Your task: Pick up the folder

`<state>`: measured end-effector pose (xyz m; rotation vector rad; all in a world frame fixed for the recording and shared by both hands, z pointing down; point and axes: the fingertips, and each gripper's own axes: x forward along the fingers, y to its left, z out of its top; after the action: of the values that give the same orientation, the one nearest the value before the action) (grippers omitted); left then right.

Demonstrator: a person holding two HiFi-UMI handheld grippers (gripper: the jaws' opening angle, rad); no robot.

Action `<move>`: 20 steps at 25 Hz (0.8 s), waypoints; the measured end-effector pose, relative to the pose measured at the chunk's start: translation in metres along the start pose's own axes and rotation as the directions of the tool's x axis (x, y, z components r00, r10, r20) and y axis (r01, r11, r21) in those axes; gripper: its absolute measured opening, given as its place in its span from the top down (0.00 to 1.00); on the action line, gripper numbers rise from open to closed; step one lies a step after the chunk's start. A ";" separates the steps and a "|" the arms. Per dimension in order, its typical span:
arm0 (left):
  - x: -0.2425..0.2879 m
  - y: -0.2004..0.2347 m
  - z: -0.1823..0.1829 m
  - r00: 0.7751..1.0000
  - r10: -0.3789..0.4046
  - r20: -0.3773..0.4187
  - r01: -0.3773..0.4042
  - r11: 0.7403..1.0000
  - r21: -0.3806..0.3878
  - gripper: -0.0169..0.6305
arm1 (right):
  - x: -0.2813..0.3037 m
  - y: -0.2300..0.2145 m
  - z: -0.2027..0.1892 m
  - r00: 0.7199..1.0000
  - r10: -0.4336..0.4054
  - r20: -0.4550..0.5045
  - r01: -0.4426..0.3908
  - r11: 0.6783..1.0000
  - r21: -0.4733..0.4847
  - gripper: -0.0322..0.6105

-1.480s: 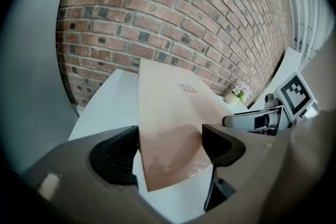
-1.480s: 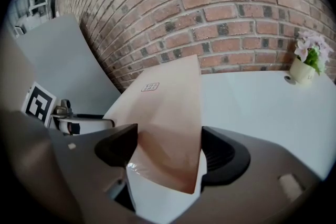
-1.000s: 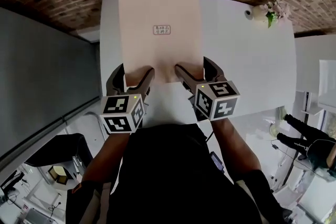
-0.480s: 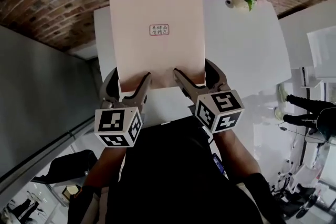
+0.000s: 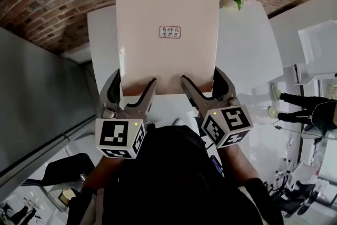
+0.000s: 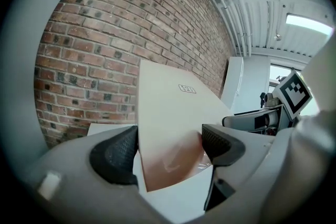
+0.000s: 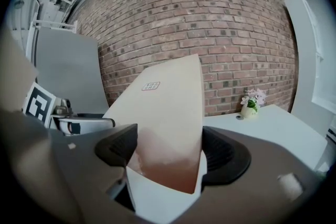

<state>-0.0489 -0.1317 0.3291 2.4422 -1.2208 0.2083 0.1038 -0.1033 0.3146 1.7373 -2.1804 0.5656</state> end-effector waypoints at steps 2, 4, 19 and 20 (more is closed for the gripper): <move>-0.002 -0.010 0.001 1.000 -0.011 0.012 0.011 1.000 0.005 0.37 | -0.011 -0.004 0.001 1.000 -0.010 0.018 0.010 1.000 -0.003 0.35; -0.003 -0.022 0.002 1.000 -0.022 0.021 0.022 1.000 0.014 0.37 | -0.023 -0.010 0.002 0.999 -0.020 0.037 0.020 1.000 -0.003 0.35; -0.012 -0.170 0.002 0.991 -0.122 0.047 0.117 0.987 0.113 0.37 | -0.155 -0.089 -0.013 0.982 -0.118 0.151 0.111 0.993 0.048 0.35; -0.013 -0.182 0.003 0.990 -0.128 0.050 0.122 0.985 0.120 0.37 | -0.164 -0.094 -0.013 0.979 -0.122 0.163 0.115 0.992 0.050 0.35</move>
<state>0.0870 -0.0255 0.2710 2.6331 -1.1022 0.1793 0.2326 0.0260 0.2617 1.9856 -2.1672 0.4530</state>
